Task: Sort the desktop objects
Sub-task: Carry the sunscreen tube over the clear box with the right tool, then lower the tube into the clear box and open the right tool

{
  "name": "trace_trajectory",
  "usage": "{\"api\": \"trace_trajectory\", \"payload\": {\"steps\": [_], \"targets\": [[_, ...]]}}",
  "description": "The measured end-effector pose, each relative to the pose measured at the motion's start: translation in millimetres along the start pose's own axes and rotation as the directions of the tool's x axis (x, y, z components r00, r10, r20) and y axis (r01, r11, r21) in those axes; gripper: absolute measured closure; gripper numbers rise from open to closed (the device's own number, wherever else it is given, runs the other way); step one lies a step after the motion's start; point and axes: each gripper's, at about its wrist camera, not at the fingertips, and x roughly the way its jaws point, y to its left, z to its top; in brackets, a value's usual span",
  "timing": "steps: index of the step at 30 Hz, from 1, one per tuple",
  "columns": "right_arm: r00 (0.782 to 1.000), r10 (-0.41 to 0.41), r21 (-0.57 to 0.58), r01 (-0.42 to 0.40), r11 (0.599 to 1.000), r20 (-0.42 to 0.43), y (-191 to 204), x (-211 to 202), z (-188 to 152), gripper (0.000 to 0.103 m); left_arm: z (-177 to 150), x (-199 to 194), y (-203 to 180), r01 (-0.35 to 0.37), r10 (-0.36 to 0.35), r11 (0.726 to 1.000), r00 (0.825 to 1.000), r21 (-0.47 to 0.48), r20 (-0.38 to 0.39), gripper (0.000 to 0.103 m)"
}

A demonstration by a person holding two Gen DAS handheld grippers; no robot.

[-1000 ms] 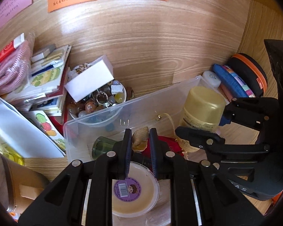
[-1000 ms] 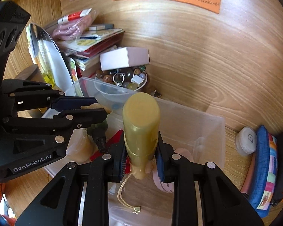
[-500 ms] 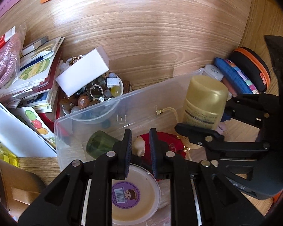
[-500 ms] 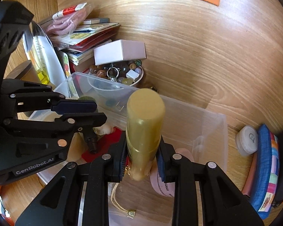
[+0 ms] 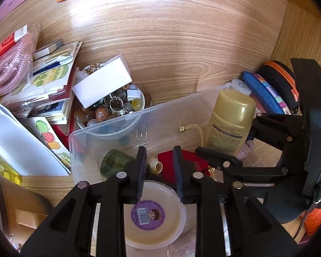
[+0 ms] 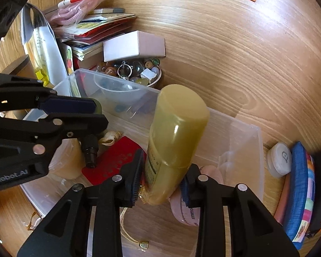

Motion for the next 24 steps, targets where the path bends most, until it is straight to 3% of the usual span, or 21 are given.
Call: {"api": "trace_trajectory", "payload": {"steps": [8, 24], "targets": [[1.000, -0.026, -0.019, 0.026, 0.999, 0.017, 2, -9, 1, 0.049, 1, -8, 2, 0.016, -0.016, 1.000, 1.000, 0.002, 0.019, 0.075], [0.992, -0.090, 0.018, 0.088, 0.996, 0.091, -11, -57, 6, 0.035, -3, -33, -7, 0.007, -0.008, 1.000, 0.999, 0.011, 0.044, 0.075]]}}
